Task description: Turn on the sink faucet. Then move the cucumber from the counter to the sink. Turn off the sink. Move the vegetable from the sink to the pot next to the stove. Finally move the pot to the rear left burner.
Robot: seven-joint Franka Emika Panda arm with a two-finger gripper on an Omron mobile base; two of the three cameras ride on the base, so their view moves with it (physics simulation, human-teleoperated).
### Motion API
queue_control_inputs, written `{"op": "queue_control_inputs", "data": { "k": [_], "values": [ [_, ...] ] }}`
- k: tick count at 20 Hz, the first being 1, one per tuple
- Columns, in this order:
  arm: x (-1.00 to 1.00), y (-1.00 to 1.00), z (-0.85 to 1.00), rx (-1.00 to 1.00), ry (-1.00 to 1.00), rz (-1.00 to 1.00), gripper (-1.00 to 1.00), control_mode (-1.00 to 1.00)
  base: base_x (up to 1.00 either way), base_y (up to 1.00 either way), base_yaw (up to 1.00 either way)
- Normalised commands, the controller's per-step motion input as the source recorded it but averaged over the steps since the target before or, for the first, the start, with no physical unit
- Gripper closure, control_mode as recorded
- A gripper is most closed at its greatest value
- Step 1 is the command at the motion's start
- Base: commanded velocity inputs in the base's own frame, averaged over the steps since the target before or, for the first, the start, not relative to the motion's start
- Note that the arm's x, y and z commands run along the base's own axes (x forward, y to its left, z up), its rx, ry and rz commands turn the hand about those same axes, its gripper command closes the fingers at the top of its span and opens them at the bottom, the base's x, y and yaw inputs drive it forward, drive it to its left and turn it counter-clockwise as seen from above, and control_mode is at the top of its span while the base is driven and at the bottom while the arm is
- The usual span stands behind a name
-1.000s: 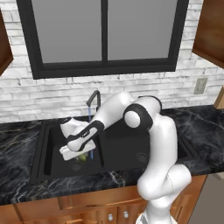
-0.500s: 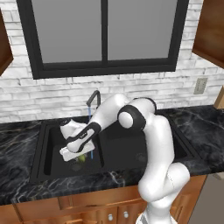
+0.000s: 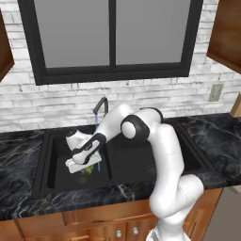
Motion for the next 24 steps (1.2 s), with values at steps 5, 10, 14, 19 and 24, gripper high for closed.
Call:
{"op": "queue_control_inputs", "data": {
  "k": [5, 10, 14, 19, 24],
  "values": [
    [0.26, 0.0, -0.25, 0.0, 0.0, 0.0, 1.0, -1.0, 0.0, 0.0, 0.0],
    [0.2, 0.02, -0.26, 0.0, 0.0, 0.0, 1.0, -1.0, 0.0, 0.0, 0.0],
    [0.05, 0.01, -0.26, 0.0, 0.0, 0.0, 1.0, -1.0, 0.0, 0.0, 0.0],
    [0.05, 0.0, -0.31, 0.0, 0.0, 0.0, -1.0, -1.0, 0.0, 0.0, 0.0],
    [0.07, 0.0, -0.18, 0.02, -0.05, 0.0, -1.0, -1.0, 0.0, 0.0, 0.0]
  ]
}}
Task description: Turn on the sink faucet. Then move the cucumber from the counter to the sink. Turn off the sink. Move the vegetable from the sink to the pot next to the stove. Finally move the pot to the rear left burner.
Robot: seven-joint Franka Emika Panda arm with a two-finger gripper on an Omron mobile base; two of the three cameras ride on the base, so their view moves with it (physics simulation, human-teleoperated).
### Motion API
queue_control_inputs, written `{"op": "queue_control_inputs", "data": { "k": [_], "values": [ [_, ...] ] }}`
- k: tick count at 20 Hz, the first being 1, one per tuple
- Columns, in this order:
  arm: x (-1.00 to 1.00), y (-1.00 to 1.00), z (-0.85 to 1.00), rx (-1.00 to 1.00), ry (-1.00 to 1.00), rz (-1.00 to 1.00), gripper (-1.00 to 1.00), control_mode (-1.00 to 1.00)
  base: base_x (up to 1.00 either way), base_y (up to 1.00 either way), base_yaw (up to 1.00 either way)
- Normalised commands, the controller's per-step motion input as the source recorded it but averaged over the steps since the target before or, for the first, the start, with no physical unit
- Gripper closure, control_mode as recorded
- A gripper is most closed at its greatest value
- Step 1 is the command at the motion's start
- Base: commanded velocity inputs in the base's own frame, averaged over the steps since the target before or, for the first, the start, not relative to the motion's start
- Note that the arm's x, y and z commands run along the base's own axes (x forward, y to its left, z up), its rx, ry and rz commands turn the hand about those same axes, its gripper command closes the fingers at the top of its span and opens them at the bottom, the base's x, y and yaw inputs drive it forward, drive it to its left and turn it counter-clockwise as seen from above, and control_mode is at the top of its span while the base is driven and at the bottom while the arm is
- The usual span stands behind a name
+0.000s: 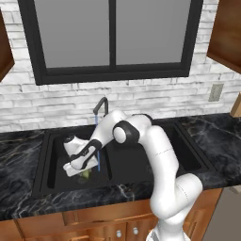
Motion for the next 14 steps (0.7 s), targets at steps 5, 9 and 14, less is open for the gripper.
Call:
{"op": "queue_control_inputs", "data": {
  "k": [5, 9, 14],
  "values": [
    [-0.01, 0.0, 0.01, 0.03, -0.02, 0.0, -1.0, -1.0, 0.0, 0.0, 0.0],
    [-0.11, 0.0, 0.23, 0.01, -0.06, -0.02, -1.0, -1.0, 0.0, 0.0, 0.0],
    [-0.26, 0.02, 0.43, 0.0, -0.11, -0.03, -1.0, -1.0, 0.0, 0.0, 0.0]
  ]
}}
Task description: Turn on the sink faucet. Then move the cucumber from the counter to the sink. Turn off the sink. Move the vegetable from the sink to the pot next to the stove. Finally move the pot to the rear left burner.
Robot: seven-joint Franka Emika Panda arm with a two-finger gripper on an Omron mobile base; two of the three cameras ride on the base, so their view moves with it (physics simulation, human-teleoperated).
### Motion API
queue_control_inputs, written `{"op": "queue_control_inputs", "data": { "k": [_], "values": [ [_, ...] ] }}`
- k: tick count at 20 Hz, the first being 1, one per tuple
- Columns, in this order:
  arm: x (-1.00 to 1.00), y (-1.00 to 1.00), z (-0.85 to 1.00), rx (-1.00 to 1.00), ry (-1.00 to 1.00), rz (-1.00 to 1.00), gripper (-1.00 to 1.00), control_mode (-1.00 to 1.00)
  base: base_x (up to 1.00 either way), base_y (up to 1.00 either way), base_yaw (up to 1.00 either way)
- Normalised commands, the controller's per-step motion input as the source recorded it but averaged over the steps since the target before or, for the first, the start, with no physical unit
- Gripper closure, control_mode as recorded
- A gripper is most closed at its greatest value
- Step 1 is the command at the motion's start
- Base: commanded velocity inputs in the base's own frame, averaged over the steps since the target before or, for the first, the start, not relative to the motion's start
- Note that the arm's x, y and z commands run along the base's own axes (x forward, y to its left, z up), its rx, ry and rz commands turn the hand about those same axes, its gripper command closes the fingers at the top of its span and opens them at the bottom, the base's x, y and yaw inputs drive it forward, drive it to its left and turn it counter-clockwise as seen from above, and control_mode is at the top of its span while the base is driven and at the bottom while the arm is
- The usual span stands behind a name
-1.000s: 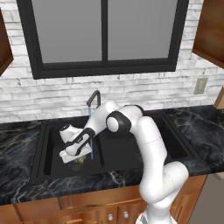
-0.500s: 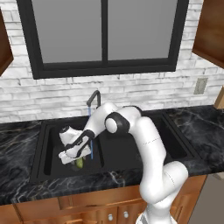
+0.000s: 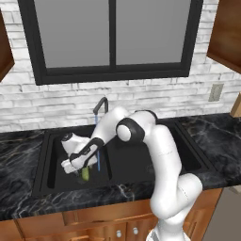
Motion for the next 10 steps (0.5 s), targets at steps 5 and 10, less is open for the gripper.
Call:
{"op": "queue_control_inputs", "data": {
  "k": [5, 10],
  "values": [
    [-0.4, 0.0, 0.51, 0.0, -0.12, -0.05, -1.0, -1.0, 0.0, 0.0, 0.0],
    [-0.43, -0.05, 0.6, 0.04, -0.12, -0.05, -1.0, -1.0, 0.0, 0.0, 0.0]
  ]
}}
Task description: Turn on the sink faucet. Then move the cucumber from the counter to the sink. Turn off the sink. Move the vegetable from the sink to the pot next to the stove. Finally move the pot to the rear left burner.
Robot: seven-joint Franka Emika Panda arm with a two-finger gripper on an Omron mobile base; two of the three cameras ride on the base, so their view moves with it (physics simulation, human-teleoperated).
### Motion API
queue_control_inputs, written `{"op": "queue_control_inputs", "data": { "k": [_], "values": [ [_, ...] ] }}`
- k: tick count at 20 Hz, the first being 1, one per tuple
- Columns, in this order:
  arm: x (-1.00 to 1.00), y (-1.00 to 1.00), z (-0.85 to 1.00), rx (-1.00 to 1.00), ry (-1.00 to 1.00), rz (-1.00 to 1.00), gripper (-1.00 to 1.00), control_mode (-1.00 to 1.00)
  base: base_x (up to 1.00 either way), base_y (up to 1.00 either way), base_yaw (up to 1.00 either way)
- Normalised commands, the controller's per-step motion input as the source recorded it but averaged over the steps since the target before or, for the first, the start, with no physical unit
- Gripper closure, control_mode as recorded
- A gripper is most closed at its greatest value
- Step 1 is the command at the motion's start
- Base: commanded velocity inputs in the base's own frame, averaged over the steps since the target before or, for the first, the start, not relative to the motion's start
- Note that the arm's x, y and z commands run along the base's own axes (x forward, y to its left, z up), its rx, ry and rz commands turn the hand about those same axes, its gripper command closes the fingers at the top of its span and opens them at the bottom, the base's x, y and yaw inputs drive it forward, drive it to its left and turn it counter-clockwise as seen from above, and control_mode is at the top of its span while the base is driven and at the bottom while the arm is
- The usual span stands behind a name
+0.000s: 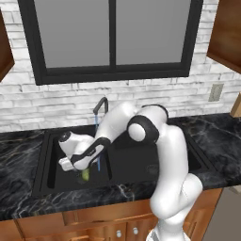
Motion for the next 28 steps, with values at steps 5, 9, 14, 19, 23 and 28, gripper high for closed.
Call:
{"op": "queue_control_inputs", "data": {
  "k": [5, 9, 14, 19, 23, 28],
  "values": [
    [-0.32, -0.23, 0.76, 0.07, -0.07, -0.02, -1.0, -1.0, 0.0, 0.0, 0.0],
    [-0.17, -0.35, 0.72, 0.06, -0.02, 0.0, -1.0, -1.0, 0.0, 0.0, 0.0],
    [-0.09, -0.44, 0.56, 0.06, 0.0, -0.01, -1.0, -1.0, 0.0, 0.0, 0.0],
    [-0.04, -0.62, 0.36, 0.08, -0.01, 0.0, -1.0, -1.0, 0.0, 0.0, 0.0],
    [0.0, -0.6, 0.22, 0.07, 0.0, 0.0, -1.0, -1.0, 0.0, 0.0, 0.0],
    [0.0, -0.62, 0.07, 0.06, 0.0, 0.0, -1.0, -1.0, 0.0, 0.0, 0.0]
  ]
}}
